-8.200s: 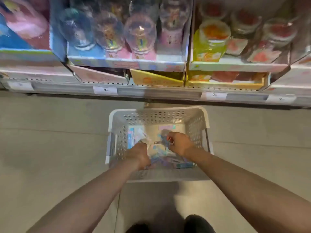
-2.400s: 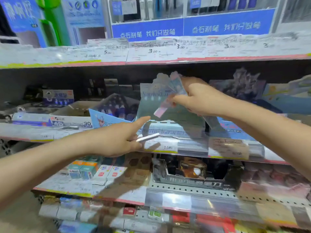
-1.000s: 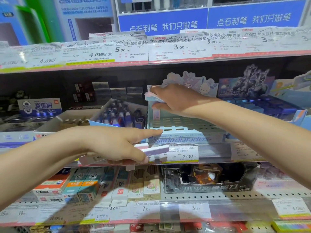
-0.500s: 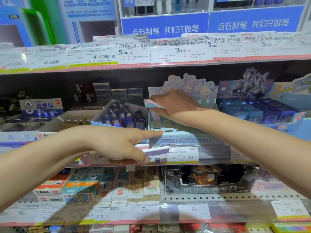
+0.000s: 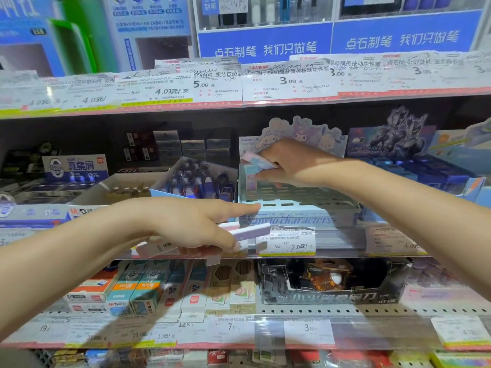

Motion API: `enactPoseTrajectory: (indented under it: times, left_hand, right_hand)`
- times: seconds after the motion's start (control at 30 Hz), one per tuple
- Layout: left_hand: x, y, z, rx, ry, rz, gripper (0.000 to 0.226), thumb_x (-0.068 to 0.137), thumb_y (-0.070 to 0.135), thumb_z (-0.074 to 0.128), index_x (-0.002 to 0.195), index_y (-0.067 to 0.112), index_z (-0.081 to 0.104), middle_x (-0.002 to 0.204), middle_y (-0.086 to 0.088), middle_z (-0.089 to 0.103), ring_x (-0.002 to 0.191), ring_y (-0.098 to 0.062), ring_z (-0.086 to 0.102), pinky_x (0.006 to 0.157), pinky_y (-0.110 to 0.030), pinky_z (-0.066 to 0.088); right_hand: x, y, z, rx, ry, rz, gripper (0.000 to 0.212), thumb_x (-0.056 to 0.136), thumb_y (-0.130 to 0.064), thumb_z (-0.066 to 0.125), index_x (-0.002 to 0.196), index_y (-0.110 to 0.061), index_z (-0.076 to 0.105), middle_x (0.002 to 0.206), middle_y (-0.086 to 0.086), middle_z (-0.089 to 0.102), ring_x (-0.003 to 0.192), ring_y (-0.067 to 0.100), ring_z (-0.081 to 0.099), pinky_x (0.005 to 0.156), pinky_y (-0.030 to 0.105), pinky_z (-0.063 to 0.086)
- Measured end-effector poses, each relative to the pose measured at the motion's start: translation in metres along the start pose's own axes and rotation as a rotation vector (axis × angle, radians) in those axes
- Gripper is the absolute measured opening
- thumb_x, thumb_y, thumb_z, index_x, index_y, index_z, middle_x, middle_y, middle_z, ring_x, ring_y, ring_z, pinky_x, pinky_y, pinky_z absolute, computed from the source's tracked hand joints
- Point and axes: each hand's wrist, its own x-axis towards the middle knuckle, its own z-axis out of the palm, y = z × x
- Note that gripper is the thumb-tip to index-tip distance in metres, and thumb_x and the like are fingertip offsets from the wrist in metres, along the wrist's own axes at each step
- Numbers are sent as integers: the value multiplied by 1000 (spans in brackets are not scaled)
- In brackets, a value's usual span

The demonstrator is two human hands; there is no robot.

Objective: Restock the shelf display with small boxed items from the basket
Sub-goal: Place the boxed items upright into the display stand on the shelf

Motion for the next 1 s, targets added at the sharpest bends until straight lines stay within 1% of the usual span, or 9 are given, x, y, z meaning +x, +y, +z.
enactPoseTrajectory:
  times: [0.1, 0.2, 0.27, 0.4, 0.53, 0.63, 0.7, 0.83, 1.0]
  left_hand:
    - [-3, -1, 4, -120, 73, 61, 56, 92, 17, 52, 135, 47, 32, 44, 7, 54, 39, -8, 40, 40, -16, 33]
    - [-7, 2, 9, -231, 248, 128, 20, 92, 12, 51, 103, 25, 61, 48, 7, 48, 42, -10, 36, 39, -17, 31]
    - [-9, 5, 13, -354, 305, 142, 14, 91, 12, 50, 86, 13, 63, 48, 6, 47, 39, -8, 33, 38, -16, 27]
    - [-7, 10, 17, -607, 416, 123, 21, 92, 12, 46, 72, 14, 53, 54, -1, 44, 37, -9, 26, 39, -15, 20]
    - [-2, 12, 20, -828, 458, 118, 24, 94, 18, 45, 69, 17, 47, 53, 0, 36, 42, -9, 18, 43, -19, 13]
    - [0, 14, 22, -870, 421, 152, 26, 94, 32, 45, 73, 18, 41, 55, 1, 34, 43, -9, 17, 43, -21, 12]
    - [0, 15, 22, -861, 421, 163, 26, 92, 33, 47, 72, 17, 41, 55, 1, 34, 44, -9, 17, 42, -20, 14]
    - [0, 17, 23, -743, 481, 180, 26, 92, 22, 51, 68, 15, 47, 54, 1, 33, 40, -9, 22, 38, -17, 21]
    - [-1, 15, 23, -753, 616, 186, 17, 93, 19, 50, 76, 15, 48, 51, 3, 37, 38, -9, 26, 38, -18, 22]
  right_hand:
    - [-8, 3, -8, 265, -32, 0, 28, 91, -35, 51, 71, -16, 52, 58, -1, 56, 48, 14, 44, 51, 27, 36]
    - [-22, 1, -13, 518, -124, 4, 36, 92, -42, 45, 72, -12, 49, 54, 1, 46, 42, 14, 35, 42, 19, 36]
    - [-29, 0, -14, 613, -227, 14, 43, 93, -46, 40, 69, -11, 49, 47, -3, 36, 40, 13, 29, 43, 18, 34]
    - [-37, -4, -16, 753, -361, 59, 40, 93, -43, 40, 71, -12, 55, 35, -5, 30, 36, 12, 26, 43, 17, 33]
    - [-41, -8, -15, 865, -358, -51, 29, 94, -27, 45, 75, -7, 53, 42, -10, 46, 32, 7, 28, 36, 18, 28]
    - [-42, -10, -15, 886, -342, -52, 14, 91, -22, 52, 81, -14, 55, 64, -5, 58, 33, 8, 32, 33, 18, 27]
    - [-43, -11, -15, 863, -330, -41, 9, 90, -21, 55, 84, -15, 56, 67, -2, 59, 34, 8, 33, 34, 17, 26]
    - [-44, -12, -16, 825, -350, -56, 10, 91, -21, 54, 85, -13, 56, 69, 0, 60, 34, 9, 34, 34, 17, 26]
    - [-49, -13, -19, 922, -283, 65, 24, 95, -31, 42, 106, -17, 59, 82, -3, 69, 33, 5, 35, 36, 18, 27]
